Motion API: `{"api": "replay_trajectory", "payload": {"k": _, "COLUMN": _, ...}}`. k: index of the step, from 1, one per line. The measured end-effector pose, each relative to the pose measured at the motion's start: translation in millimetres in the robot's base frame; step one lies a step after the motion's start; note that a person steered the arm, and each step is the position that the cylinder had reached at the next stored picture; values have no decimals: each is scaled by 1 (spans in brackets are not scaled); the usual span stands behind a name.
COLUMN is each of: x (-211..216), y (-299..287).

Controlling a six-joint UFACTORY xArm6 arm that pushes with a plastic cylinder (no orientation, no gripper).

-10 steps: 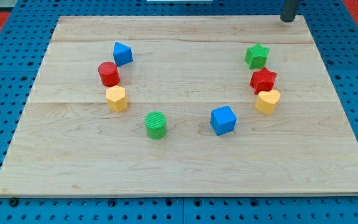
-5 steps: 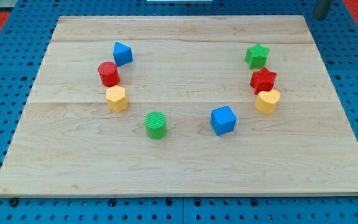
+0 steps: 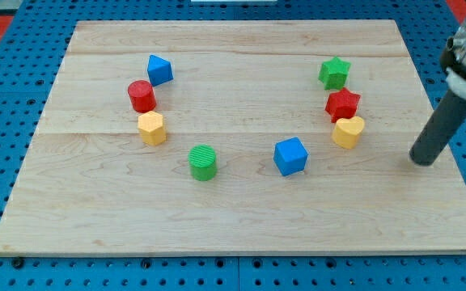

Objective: Move green star slightly down

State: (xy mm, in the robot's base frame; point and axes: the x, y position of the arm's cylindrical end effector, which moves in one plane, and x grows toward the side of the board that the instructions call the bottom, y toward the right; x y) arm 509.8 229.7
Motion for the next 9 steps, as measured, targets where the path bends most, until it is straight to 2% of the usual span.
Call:
{"api": "replay_trajectory", "payload": {"k": 1, "x": 11, "y": -43}}
{"api": "replay_trajectory", "payload": {"k": 2, "x": -37, "y": -46}}
{"api": "replay_trajectory", "payload": {"k": 3, "x": -72, "y": 4}}
{"api": "replay_trajectory", "payload": {"k": 4, "x": -134, "y": 13}}
{"api": "replay_trajectory", "payload": {"k": 5, "x": -164, "y": -26}}
{"api": "replay_trajectory", "payload": {"k": 7, "x": -216, "y": -31}}
{"api": "replay_trajectory", "payload": {"k": 8, "x": -187, "y": -63}}
{"api": "replay_trajectory", "payload": {"k": 9, "x": -158, "y": -32}}
